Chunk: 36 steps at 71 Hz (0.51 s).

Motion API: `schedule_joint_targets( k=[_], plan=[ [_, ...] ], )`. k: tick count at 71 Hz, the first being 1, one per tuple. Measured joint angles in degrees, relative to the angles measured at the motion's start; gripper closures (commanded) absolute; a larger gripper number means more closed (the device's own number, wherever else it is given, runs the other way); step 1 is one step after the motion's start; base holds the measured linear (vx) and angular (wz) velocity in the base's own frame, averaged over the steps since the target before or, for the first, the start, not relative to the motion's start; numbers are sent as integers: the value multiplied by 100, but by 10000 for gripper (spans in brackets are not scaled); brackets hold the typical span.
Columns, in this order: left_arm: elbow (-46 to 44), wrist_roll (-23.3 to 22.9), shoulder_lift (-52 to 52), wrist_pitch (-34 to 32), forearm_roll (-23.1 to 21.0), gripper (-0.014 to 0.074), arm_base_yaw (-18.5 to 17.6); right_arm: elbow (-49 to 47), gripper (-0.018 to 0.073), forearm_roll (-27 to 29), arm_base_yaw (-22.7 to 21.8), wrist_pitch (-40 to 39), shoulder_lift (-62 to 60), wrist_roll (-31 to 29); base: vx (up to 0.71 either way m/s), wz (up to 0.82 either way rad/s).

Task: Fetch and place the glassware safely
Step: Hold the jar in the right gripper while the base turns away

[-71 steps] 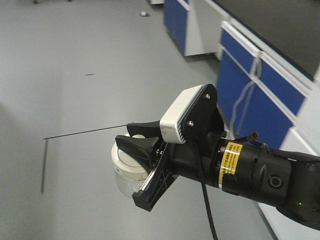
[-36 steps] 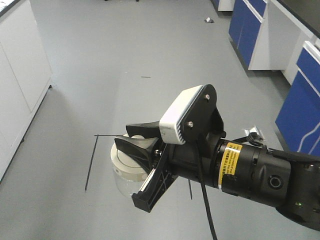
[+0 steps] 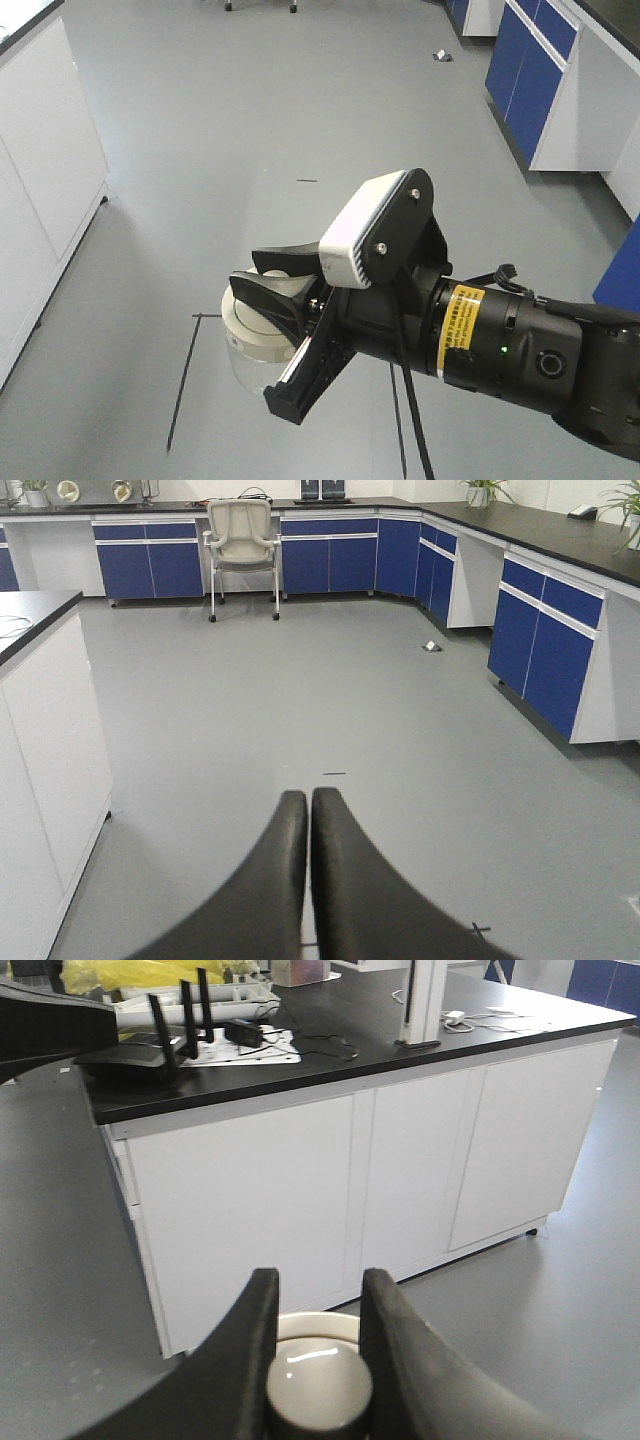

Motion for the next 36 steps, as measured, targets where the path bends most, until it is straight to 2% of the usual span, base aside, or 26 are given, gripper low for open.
schedule_joint_targets(
  k=[36],
  plan=[
    [0,0,0,0,0,603,0,0,563,0,0,0,0,0,43,-3]
  ],
)
